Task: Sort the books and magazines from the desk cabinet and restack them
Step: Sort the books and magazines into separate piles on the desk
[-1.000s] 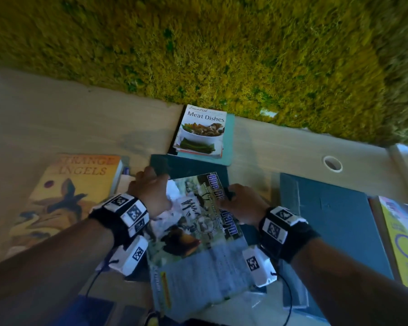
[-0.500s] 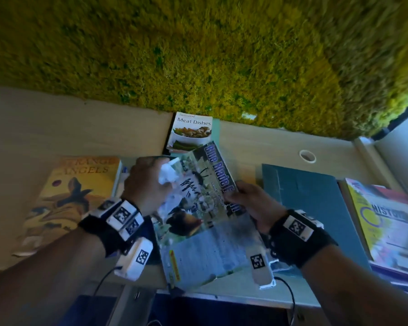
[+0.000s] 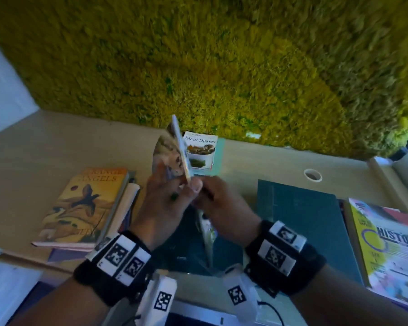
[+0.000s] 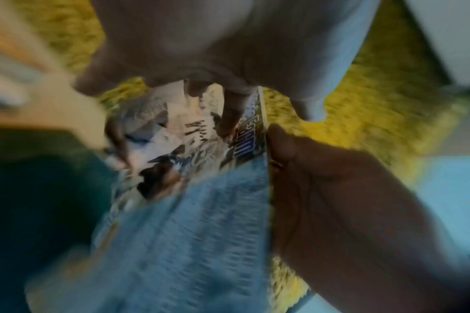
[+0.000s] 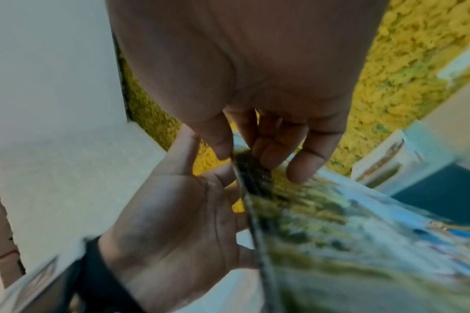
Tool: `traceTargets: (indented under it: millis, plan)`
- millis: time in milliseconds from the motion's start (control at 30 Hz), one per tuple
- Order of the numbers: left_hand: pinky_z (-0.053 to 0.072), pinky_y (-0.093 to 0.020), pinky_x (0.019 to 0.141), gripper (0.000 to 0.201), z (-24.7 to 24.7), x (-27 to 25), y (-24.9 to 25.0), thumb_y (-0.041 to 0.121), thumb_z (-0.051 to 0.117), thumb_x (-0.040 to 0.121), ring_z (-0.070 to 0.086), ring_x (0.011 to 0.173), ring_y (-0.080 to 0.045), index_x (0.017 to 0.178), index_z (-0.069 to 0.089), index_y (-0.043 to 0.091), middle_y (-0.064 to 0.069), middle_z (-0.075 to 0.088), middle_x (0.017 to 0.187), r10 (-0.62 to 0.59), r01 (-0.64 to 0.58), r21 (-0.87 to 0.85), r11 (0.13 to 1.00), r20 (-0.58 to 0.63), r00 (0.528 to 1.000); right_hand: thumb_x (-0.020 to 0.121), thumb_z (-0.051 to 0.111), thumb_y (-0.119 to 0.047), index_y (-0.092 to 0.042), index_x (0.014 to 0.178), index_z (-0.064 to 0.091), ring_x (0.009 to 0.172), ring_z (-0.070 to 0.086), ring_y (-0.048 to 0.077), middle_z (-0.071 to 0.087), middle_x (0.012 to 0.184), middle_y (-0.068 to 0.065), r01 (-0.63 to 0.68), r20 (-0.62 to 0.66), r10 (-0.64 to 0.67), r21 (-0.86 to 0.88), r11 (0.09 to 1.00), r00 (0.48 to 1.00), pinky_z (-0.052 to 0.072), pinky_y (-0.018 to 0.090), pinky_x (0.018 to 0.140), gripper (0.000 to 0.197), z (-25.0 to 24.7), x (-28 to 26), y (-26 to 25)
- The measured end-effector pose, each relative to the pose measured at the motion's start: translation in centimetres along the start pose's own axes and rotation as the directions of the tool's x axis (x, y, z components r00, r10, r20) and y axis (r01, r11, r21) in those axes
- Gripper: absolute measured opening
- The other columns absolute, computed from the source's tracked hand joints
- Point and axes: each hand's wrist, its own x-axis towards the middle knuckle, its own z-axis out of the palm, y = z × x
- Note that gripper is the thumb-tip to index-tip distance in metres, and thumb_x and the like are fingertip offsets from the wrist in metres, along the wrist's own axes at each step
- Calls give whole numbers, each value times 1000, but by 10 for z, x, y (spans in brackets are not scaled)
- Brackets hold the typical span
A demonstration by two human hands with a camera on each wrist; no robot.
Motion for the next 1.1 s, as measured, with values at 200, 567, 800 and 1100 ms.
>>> traceTargets:
  millis: [200, 567, 800, 1100]
  plan:
    - [47, -56, 103, 38, 12, -22, -17, 26, 73, 90, 64, 121, -33, 126, 65, 19, -13, 70, 127, -250, 259, -668, 698, 111, 962, 99, 61, -19, -17, 154, 39, 148, 29, 25, 39, 151, 14, 29, 378, 22, -128, 991, 926, 28, 43, 121, 60, 14, -9, 30]
    - [46, -69, 97, 31, -9, 6, 4, 19, 52, 98, 69, 103, -41, 117, 73, 7, -29, 67, 122, -321, 360, -765, 533, 211, 923, 98, 67, -25, -6, 111, 74, 88, 75, 13, 79, 99, 3, -357, 22, 438, 617, 701, 898, 60, 33, 77, 24, -35, -12, 83]
    - [58, -25, 59, 19, 12, 103, 18, 8, 51, 101, 74, 80, -23, 108, 68, 16, -9, 78, 97, -292, 308, -615, 726, 129, 948, 83, 79, -25, -6, 121, 71, 88, 56, 39, 67, 108, 26, -306, -57, 566, 794, 525, 822, 45, 50, 79, 43, -77, 14, 115]
    - [54, -36, 76, 38, 52, 270, -55, 28, 60, 100, 66, 85, -27, 134, 59, 11, -13, 68, 109, -494, 577, -127, 807, 392, 776, 96, 57, 3, -3, 104, 75, 59, 67, 27, 75, 90, 22, -401, -356, 683, 604, 689, 638, 57, 38, 60, 20, -169, 86, 179]
